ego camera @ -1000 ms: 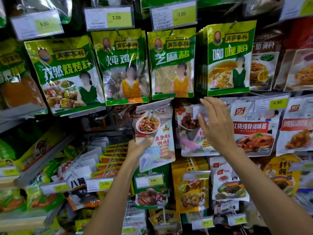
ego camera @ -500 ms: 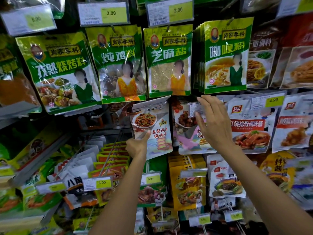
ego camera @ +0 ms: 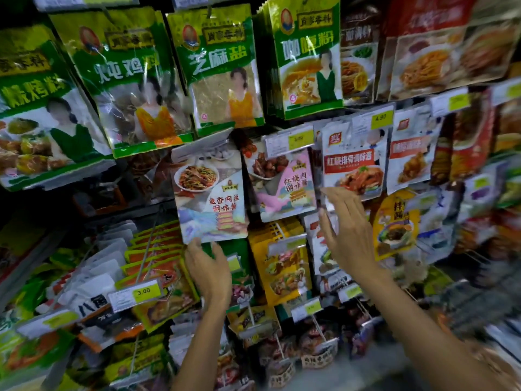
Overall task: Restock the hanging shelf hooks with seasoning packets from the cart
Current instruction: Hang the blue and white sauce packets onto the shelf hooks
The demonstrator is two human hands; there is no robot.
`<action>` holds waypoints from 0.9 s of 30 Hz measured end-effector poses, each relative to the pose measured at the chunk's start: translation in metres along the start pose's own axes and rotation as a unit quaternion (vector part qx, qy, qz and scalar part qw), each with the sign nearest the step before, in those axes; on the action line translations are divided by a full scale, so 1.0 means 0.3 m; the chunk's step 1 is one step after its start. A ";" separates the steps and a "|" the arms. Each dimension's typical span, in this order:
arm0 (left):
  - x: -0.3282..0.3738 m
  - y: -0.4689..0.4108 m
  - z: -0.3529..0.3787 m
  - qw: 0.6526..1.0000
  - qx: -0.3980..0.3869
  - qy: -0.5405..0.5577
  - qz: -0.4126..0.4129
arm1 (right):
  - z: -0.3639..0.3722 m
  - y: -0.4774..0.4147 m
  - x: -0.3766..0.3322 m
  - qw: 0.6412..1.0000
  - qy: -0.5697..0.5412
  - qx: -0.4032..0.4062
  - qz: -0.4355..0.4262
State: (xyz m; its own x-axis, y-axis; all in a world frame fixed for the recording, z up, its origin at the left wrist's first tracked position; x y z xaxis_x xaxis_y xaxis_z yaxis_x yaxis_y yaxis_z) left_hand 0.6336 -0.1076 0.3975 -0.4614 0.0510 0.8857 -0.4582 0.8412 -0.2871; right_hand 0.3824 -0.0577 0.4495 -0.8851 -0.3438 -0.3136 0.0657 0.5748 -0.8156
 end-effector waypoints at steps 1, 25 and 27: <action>-0.001 0.049 0.025 0.999 -0.033 0.003 0.024 | -0.015 0.070 0.024 0.999 -0.018 -0.020 0.041; 0.118 1.095 1.182 0.743 -0.622 -0.079 0.235 | -0.638 1.247 0.889 0.742 0.039 0.054 0.667; 0.152 1.118 1.286 0.727 -0.623 -0.101 0.272 | -0.641 1.289 0.982 0.717 0.038 0.061 0.693</action>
State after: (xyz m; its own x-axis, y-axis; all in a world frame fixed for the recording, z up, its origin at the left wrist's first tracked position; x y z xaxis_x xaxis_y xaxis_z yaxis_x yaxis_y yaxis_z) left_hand 0.1656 -0.0308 0.2009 -0.4771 0.5840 0.6567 0.8186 0.5673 0.0902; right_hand 0.0584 0.2062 0.1351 0.0466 0.5401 -0.8403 0.9427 0.2545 0.2158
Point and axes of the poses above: each hand's wrist, its own y-axis away from the middle knuckle, its own z-axis out of the palm, x = y × z, the point moved 4 cm from there along -y, towards the middle knuckle, and after that the axes turned 5 degrees about -x, right-handed, at the moved point
